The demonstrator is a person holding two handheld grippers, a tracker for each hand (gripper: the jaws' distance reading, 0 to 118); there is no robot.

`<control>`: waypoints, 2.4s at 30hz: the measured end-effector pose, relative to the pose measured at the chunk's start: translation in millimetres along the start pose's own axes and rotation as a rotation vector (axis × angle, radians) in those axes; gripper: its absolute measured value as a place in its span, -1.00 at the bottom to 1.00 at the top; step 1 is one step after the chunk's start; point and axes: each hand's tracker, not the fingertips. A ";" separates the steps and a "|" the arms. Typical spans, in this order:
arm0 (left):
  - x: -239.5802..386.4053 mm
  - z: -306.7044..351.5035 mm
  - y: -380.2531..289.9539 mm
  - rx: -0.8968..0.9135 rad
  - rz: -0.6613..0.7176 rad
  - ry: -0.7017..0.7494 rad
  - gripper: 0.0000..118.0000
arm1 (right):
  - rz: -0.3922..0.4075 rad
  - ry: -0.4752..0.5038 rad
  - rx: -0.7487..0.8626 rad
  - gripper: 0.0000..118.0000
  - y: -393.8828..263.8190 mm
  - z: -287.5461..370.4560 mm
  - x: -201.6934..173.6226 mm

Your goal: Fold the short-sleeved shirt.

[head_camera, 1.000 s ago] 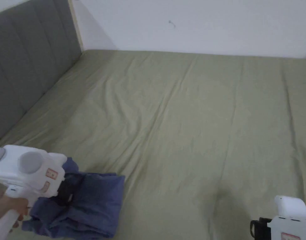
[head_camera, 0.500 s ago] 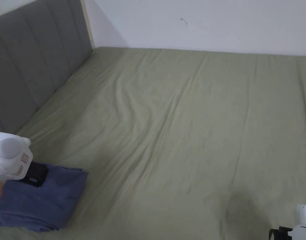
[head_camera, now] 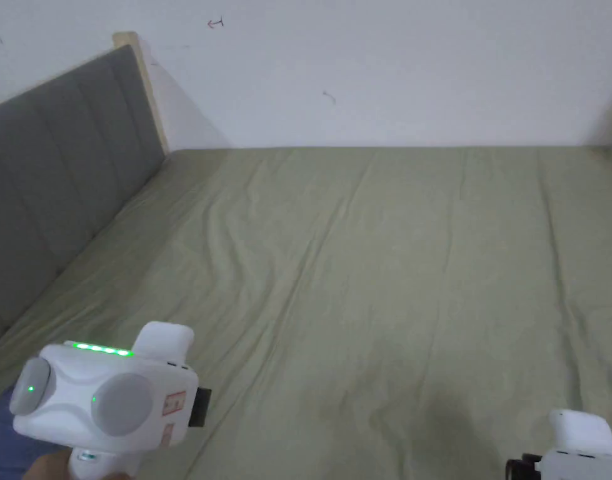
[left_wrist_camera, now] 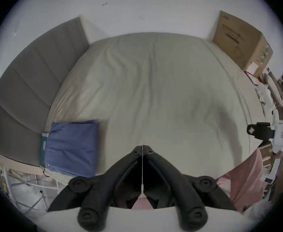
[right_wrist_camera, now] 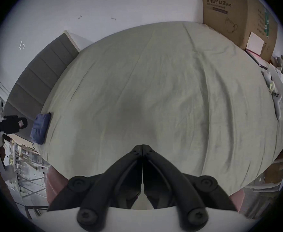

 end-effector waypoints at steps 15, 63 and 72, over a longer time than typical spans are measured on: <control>112.0 81.8 -19.3 0.400 -0.030 0.108 -1.00 | 0.146 -0.133 0.407 -0.99 10.6 94.0 -40.4; 132.0 161.0 -10.8 0.769 0.114 0.036 0.90 | 0.184 -0.284 0.916 0.94 12.2 194.2 -77.9; 149.4 160.4 -4.3 0.718 0.032 0.179 0.90 | 0.184 -0.292 0.909 0.94 13.3 192.4 -74.2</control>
